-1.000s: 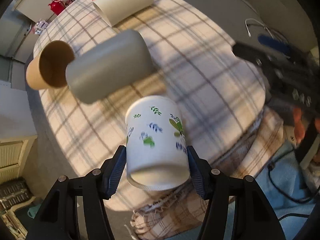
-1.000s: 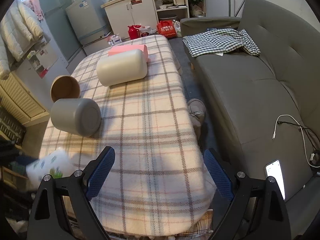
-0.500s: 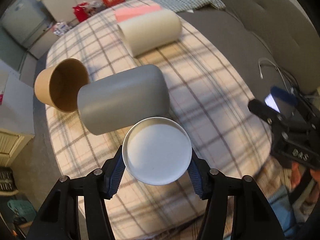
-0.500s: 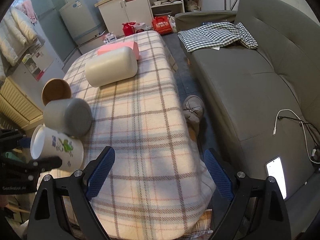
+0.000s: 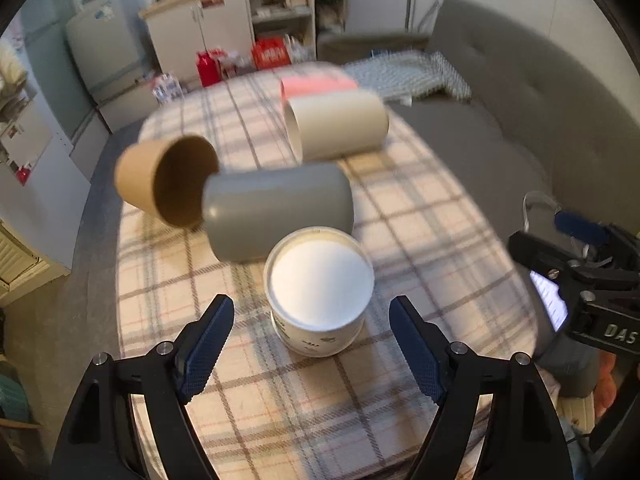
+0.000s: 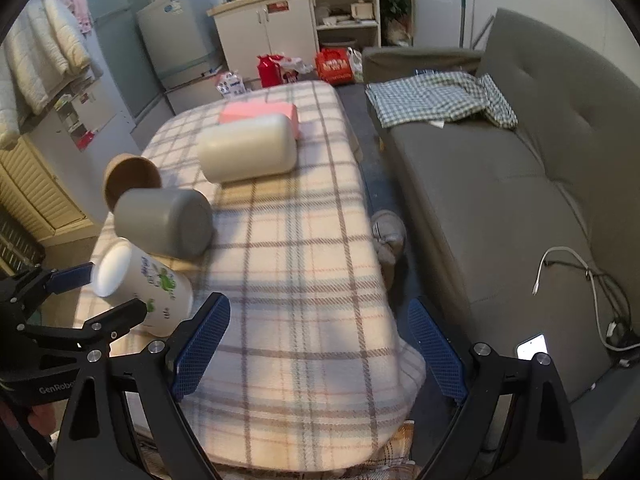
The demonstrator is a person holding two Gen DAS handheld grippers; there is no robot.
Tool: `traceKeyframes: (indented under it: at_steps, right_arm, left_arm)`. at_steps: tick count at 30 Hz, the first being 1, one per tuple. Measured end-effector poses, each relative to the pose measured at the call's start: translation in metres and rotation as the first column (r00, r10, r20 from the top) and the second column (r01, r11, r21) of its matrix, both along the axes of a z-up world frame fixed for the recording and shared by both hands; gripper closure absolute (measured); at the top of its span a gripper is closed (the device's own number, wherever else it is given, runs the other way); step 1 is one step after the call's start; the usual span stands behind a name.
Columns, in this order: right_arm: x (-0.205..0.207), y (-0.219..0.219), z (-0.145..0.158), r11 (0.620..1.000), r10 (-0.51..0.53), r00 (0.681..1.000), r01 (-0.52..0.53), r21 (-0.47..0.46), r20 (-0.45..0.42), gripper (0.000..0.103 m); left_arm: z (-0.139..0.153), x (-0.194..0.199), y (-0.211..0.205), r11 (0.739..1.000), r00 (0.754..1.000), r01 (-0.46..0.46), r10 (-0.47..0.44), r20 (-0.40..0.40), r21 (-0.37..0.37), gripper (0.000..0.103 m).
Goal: Flip cup upside down
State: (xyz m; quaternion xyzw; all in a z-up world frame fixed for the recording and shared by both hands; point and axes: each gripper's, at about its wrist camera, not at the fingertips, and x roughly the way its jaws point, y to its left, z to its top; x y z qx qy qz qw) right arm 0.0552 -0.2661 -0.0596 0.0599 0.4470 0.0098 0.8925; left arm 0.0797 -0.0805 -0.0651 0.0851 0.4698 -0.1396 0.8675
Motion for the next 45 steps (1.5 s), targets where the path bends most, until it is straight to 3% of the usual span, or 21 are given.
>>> traceKeyframes:
  at_steps: [3, 9, 13, 20, 31, 45]
  right_arm:
    - [-0.007, 0.008, 0.012, 1.000, 0.018, 0.999, -0.018, -0.013, 0.044, 0.012]
    - [-0.028, 0.028, 0.029, 0.998, 0.064, 0.985, -0.060, -0.033, 0.162, 0.012]
    - [-0.045, 0.044, 0.027, 0.995, 0.100, 0.974, -0.092, -0.047, 0.204, 0.012]
    - [-0.052, 0.059, 0.016, 0.992, 0.121, 0.975, -0.114, -0.049, 0.188, 0.007]
    - [-0.058, 0.056, 0.017, 0.993, 0.107, 0.975, -0.095, -0.069, 0.197, 0.001]
    - [-0.059, 0.057, 0.021, 0.993, 0.104, 0.973, -0.089, -0.081, 0.208, 0.000]
  left_arm:
    - [0.015, -0.018, 0.010, 0.999, 0.994, -0.031, 0.035, 0.105, -0.036, 0.020]
    - [0.037, -0.058, 0.037, 0.990, 0.941, -0.107, 0.129, 0.314, -0.087, 0.020]
    - [0.040, -0.075, 0.059, 0.977, 0.903, -0.175, 0.209, 0.375, -0.122, 0.006]
    - [0.032, -0.085, 0.083, 0.954, 0.899, -0.227, 0.283, 0.335, -0.196, 0.003]
    - [0.027, -0.093, 0.077, 0.961, 0.902, -0.214, 0.264, 0.341, -0.177, 0.000]
    - [0.027, -0.092, 0.077, 0.958, 0.902, -0.228, 0.275, 0.333, -0.173, 0.000]
